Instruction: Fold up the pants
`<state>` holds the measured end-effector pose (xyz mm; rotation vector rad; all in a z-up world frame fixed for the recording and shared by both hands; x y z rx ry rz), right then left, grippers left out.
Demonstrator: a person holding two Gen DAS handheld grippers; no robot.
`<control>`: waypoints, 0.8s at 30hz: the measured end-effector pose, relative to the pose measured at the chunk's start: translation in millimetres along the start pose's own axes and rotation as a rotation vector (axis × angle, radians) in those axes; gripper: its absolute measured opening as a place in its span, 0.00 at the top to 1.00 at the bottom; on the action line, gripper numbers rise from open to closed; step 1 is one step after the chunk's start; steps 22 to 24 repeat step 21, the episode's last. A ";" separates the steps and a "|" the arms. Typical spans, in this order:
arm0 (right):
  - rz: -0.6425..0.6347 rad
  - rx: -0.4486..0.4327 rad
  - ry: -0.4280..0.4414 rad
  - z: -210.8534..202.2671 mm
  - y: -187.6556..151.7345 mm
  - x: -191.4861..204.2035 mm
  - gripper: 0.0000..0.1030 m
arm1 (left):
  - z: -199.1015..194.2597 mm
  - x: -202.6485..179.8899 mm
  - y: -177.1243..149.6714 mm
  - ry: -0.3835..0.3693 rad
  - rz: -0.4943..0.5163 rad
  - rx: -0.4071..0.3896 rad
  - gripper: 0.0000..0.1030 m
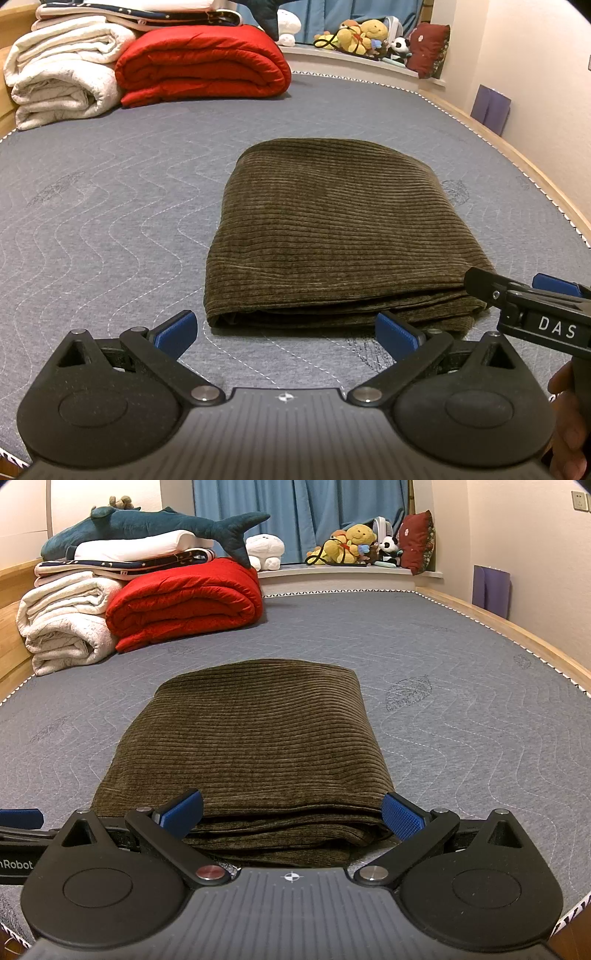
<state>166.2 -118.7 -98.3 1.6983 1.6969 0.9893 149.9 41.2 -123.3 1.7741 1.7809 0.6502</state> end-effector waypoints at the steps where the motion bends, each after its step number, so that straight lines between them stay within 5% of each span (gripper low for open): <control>1: 0.000 0.000 -0.001 0.1 0.0 -0.1 0.01 | -0.5 0.1 0.3 -0.001 0.001 0.000 0.00; 24: -0.004 0.003 0.005 2.9 -2.2 -2.4 0.01 | -2.2 -2.5 -0.3 -0.021 0.020 -0.010 0.00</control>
Point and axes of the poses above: each gripper's, at about its wrist camera, not at the fingertips, and z roughly the way its jaws point, x to its left, y to its top, the point moved 10 cm from there along z, roughly the way its jaws point, and after that the axes turned 5 degrees about x, right-handed, at the moved point
